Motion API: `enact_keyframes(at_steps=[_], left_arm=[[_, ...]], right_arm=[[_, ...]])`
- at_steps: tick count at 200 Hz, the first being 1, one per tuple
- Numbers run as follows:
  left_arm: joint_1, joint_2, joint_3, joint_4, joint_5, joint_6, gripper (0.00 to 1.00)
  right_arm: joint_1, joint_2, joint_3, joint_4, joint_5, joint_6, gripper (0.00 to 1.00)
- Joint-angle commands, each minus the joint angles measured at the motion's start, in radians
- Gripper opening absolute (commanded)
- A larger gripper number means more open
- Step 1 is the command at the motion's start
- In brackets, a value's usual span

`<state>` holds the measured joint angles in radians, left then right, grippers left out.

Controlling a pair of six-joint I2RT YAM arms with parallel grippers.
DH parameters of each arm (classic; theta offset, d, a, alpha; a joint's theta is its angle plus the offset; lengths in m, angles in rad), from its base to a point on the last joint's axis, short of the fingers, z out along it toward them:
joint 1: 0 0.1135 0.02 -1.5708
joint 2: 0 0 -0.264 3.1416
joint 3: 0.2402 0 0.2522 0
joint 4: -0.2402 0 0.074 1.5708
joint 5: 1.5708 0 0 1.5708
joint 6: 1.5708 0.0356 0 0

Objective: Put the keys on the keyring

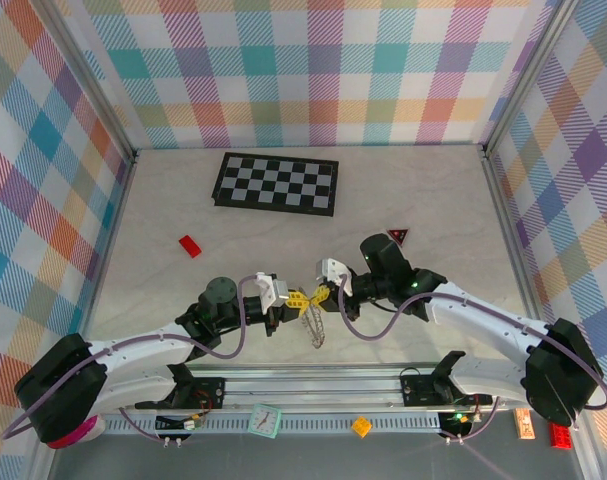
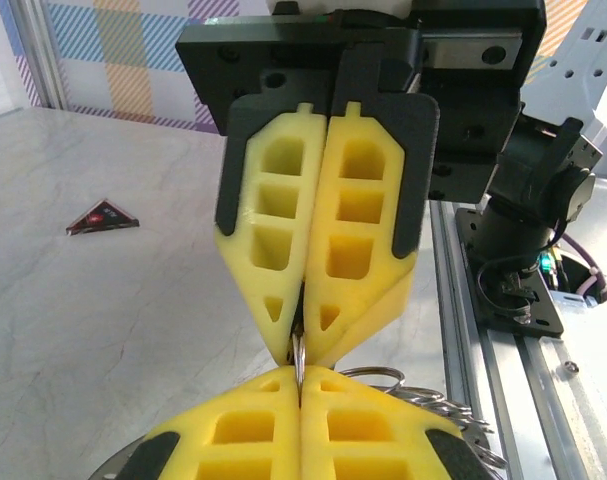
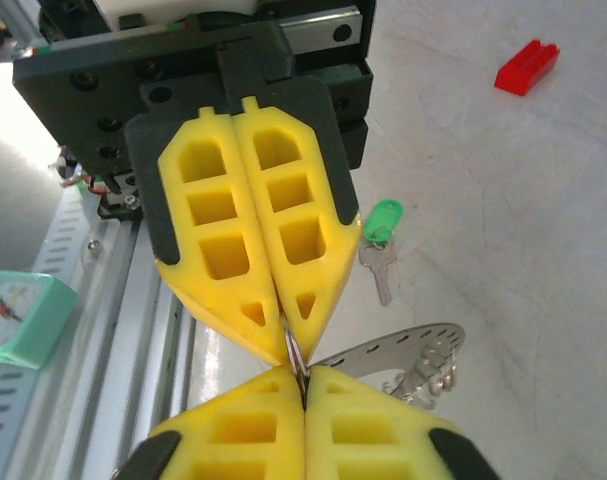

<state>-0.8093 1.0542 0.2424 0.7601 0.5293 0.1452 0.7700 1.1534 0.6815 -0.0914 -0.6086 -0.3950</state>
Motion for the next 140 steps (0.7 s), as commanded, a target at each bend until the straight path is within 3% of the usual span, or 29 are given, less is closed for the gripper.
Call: enact_keyframes(at_steps=[1, 20, 32, 82, 140], left_arm=[[-0.009, 0.005, -0.002, 0.106, 0.005, -0.016, 0.01], [-0.009, -0.021, -0.001, 0.059, -0.032, -0.007, 0.18], [-0.009, -0.055, 0.020, -0.052, -0.043, 0.029, 0.22], [-0.009, -0.099, 0.149, -0.459, -0.051, 0.196, 0.25], [-0.009, -0.090, 0.182, -0.482, -0.040, 0.224, 0.24]], right_arm=[[-0.002, 0.013, 0.016, 0.011, -0.047, -0.010, 0.00], [-0.001, 0.011, 0.044, -0.050, -0.028, -0.048, 0.00], [-0.001, 0.016, 0.076, -0.125, -0.004, -0.085, 0.00], [0.033, 0.067, 0.206, -0.352, 0.113, -0.213, 0.00], [0.069, 0.095, 0.284, -0.430, 0.125, -0.260, 0.00]])
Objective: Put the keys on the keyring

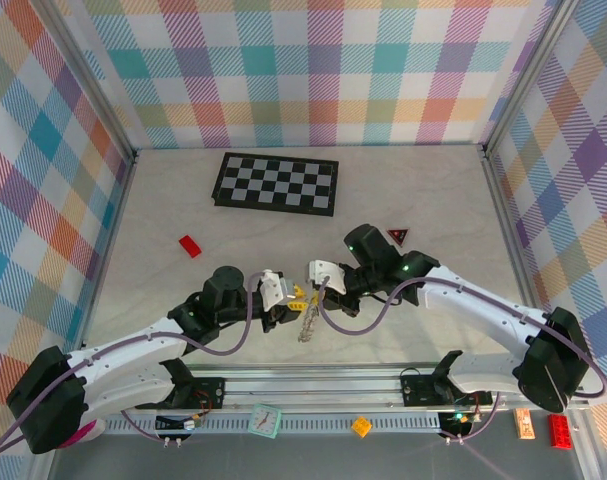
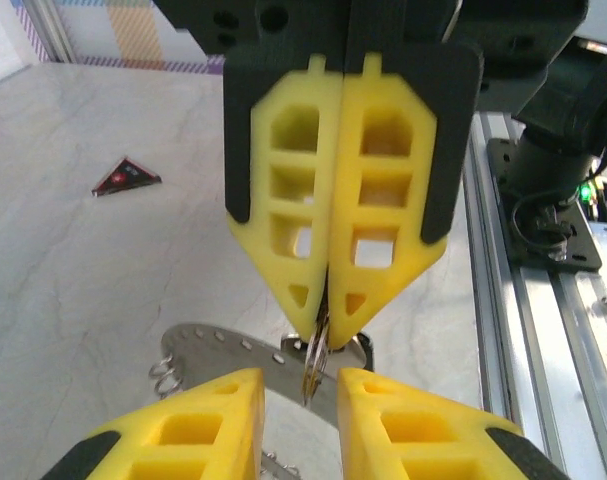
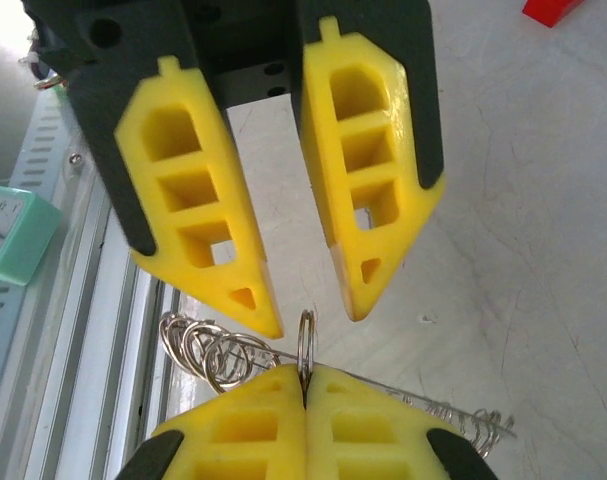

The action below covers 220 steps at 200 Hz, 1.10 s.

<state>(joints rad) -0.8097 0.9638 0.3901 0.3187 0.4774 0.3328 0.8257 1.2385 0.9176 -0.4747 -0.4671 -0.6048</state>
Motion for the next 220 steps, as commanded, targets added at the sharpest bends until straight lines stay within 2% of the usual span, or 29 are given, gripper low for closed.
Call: enact_keyframes(at_steps=[1, 62, 114, 125, 138, 161, 188, 220], left_arm=[[-0.008, 0.002, 0.035, -0.041, 0.013, 0.037, 0.24], [-0.008, 0.030, 0.056, -0.028, 0.041, 0.046, 0.18], [-0.008, 0.030, 0.064, -0.043, 0.066, 0.055, 0.00], [-0.009, 0.027, 0.060, -0.038, 0.069, 0.051, 0.00], [-0.009, 0.023, 0.048, -0.026, 0.072, 0.047, 0.00], [-0.009, 0.018, 0.030, 0.005, 0.073, 0.045, 0.00], [-0.009, 0.018, 0.013, 0.038, 0.071, 0.049, 0.00], [-0.009, 0.019, 0.012, 0.038, 0.069, 0.055, 0.00]], right_arm=[[0.014, 0.010, 0.048, -0.047, -0.017, -0.050, 0.00], [0.050, 0.042, 0.085, -0.065, 0.001, -0.065, 0.00], [0.058, 0.027, 0.068, -0.034, 0.010, -0.038, 0.00], [0.046, -0.007, 0.032, 0.019, -0.005, -0.003, 0.11], [0.014, -0.048, -0.016, 0.074, -0.034, 0.041, 0.20], [-0.029, -0.086, -0.069, 0.105, -0.059, 0.086, 0.28], [-0.033, -0.069, -0.087, 0.100, -0.065, 0.094, 0.32], [-0.033, -0.044, -0.080, 0.106, -0.086, 0.089, 0.32]])
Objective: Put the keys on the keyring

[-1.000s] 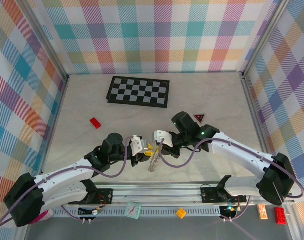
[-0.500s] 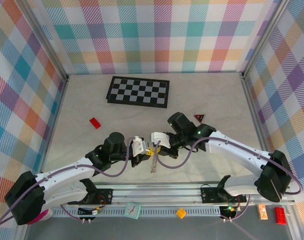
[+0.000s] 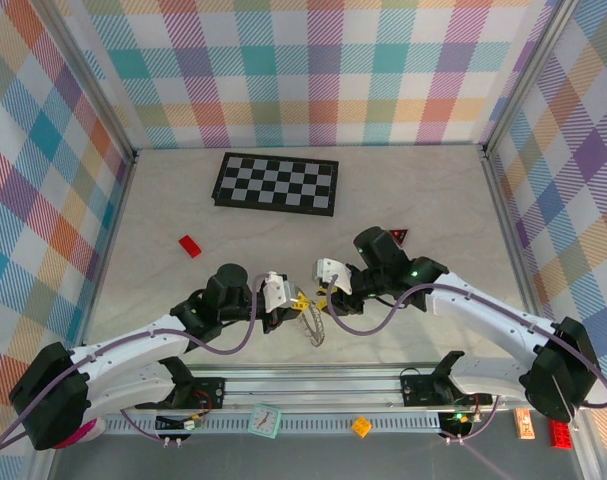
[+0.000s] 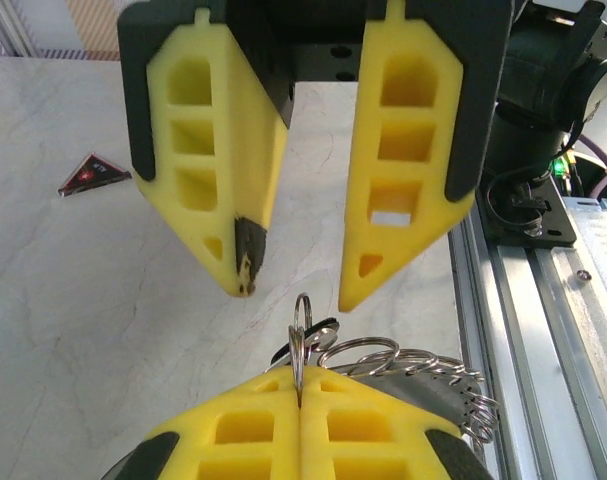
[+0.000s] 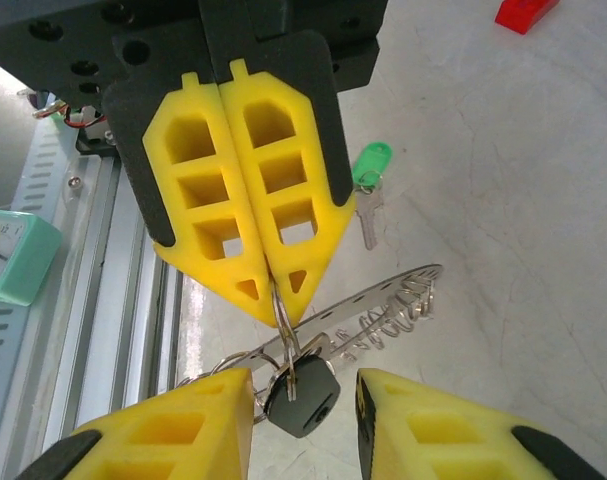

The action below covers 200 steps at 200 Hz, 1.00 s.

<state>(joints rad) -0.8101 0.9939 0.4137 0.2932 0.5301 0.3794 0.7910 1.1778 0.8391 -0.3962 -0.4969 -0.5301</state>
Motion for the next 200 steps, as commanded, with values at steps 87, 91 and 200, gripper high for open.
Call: enact_keyframes(at_steps=[87, 91, 200], left_arm=[[-0.008, -0.024, -0.024, 0.075, 0.018, 0.006, 0.00], [-0.009, -0.025, -0.025, 0.076, 0.019, 0.004, 0.00], [-0.008, -0.034, -0.088, 0.231, 0.017, -0.073, 0.00]], right_arm=[[-0.001, 0.024, -0.003, -0.020, 0.024, -0.008, 0.05], [0.001, 0.028, -0.005, -0.020, 0.033, -0.007, 0.05], [-0.001, -0.030, -0.104, 0.162, -0.048, 0.049, 0.27]])
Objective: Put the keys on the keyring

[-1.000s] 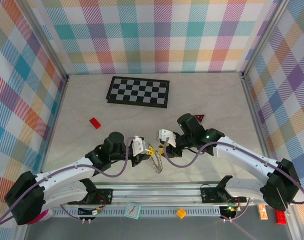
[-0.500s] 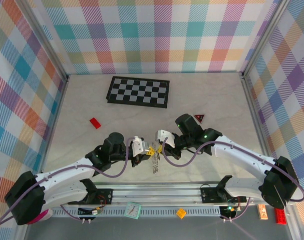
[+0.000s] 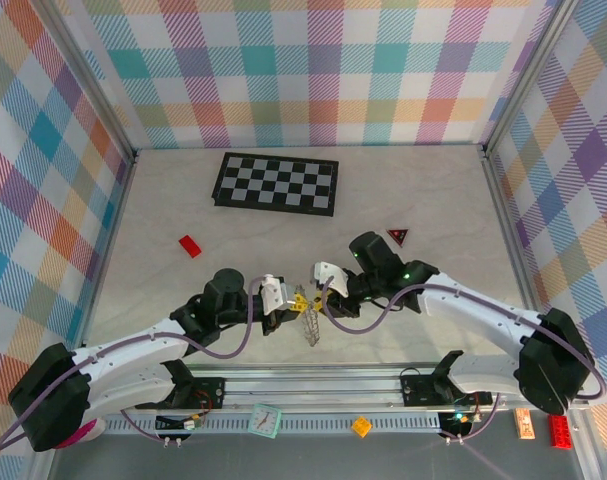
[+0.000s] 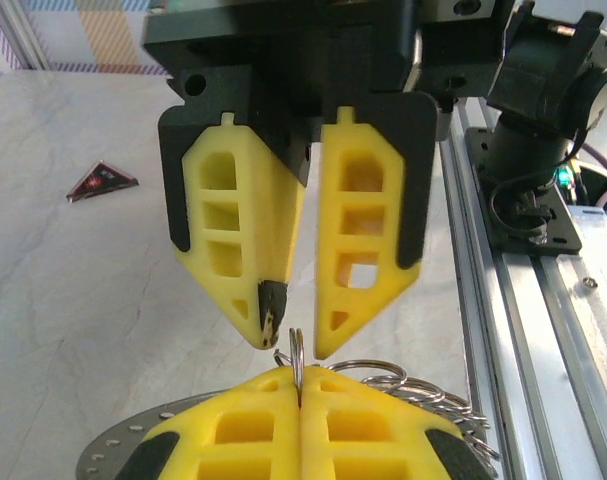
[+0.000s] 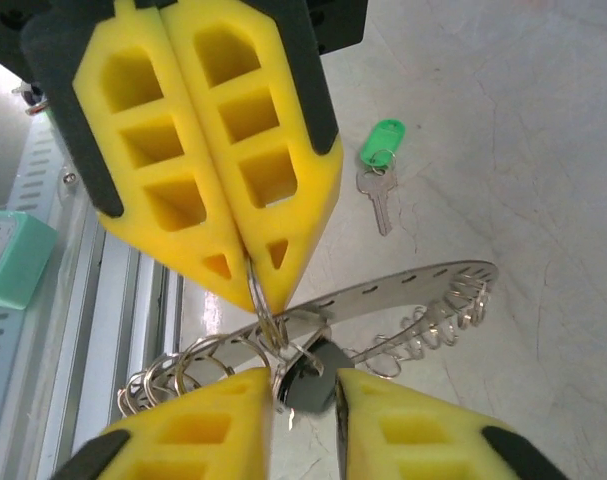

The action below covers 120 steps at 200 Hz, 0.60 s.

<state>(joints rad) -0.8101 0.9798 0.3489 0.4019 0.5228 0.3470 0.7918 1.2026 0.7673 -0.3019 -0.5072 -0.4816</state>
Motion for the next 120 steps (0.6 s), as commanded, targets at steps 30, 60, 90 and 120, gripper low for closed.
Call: enact_keyframes(at_steps=[30, 60, 90, 120], left_arm=[[-0.009, -0.002, -0.052, 0.222, 0.029, -0.097, 0.00], [-0.008, 0.017, -0.065, 0.283, 0.034, -0.129, 0.00], [-0.008, 0.026, -0.065, 0.296, 0.042, -0.133, 0.00], [-0.008, 0.039, -0.071, 0.333, 0.042, -0.145, 0.00]], right_arm=[[-0.002, -0.053, -0.048, 0.115, -0.076, 0.019, 0.29], [-0.002, -0.033, -0.048, 0.155, -0.097, 0.037, 0.29], [-0.003, -0.022, -0.050, 0.182, -0.093, 0.048, 0.27], [-0.002, 0.004, -0.046, 0.187, -0.106, 0.056, 0.14]])
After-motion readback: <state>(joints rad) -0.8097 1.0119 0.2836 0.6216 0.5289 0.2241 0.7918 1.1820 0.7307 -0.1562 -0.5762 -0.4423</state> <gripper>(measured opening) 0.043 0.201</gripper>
